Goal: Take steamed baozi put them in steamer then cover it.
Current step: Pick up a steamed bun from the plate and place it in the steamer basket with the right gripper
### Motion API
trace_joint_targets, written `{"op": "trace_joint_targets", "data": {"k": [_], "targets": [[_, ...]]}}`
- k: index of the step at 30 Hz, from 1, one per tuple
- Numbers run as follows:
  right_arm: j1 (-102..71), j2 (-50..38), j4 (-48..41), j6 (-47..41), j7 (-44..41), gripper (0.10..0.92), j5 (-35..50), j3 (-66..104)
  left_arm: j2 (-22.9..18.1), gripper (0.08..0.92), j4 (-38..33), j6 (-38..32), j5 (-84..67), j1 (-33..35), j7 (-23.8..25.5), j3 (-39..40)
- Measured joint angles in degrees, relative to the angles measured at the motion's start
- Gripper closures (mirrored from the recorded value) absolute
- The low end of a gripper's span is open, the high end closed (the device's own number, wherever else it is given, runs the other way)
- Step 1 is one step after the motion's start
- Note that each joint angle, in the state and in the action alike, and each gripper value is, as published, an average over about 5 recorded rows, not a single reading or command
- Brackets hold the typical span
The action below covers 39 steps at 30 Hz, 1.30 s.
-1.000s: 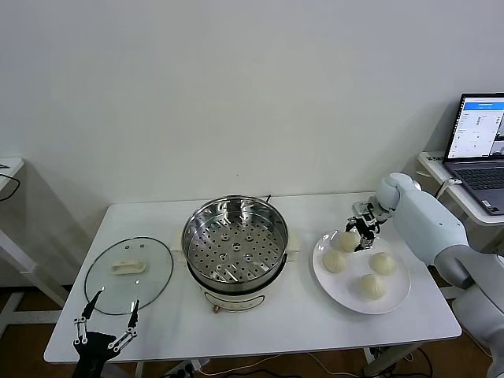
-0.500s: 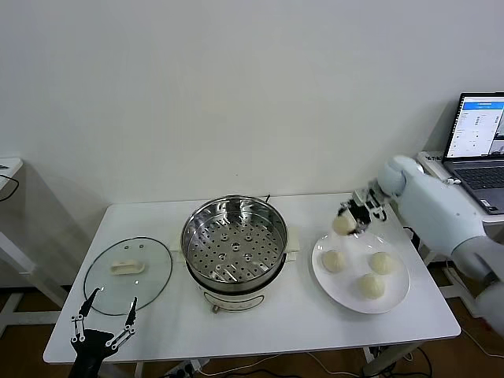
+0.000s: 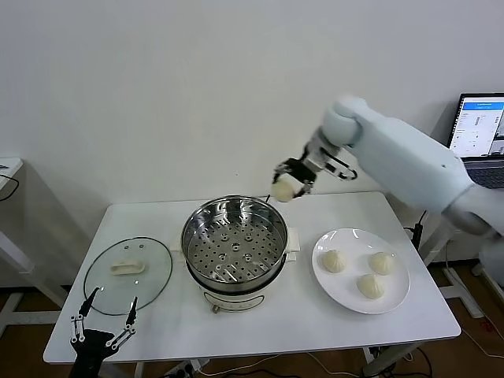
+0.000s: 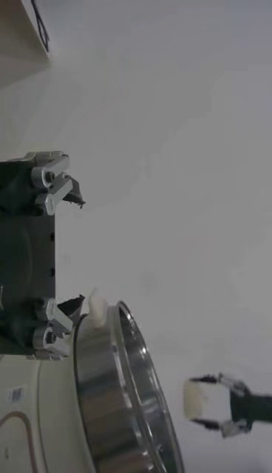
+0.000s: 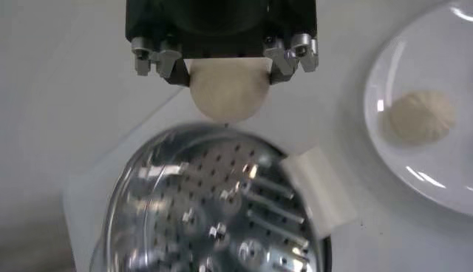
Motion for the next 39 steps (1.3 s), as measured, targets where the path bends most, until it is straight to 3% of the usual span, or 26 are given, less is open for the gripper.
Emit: {"op": "trace_joint_targets", "data": {"k": [15,39], "targets": [[0.37,11.56,-1.03,3.58,0.10,0.304,-4.68,-7.00,-0.27,0.177,-0.01,-0.71,-0.02,0.19,-0.05,0.06],[-4.65,19.85,-10.03,4.09,2.40,0.282,-11.69,-8.79,-0.37,0.177,0.88,-1.67,-0.13,-0.18,-0.16,-0.15]]}}
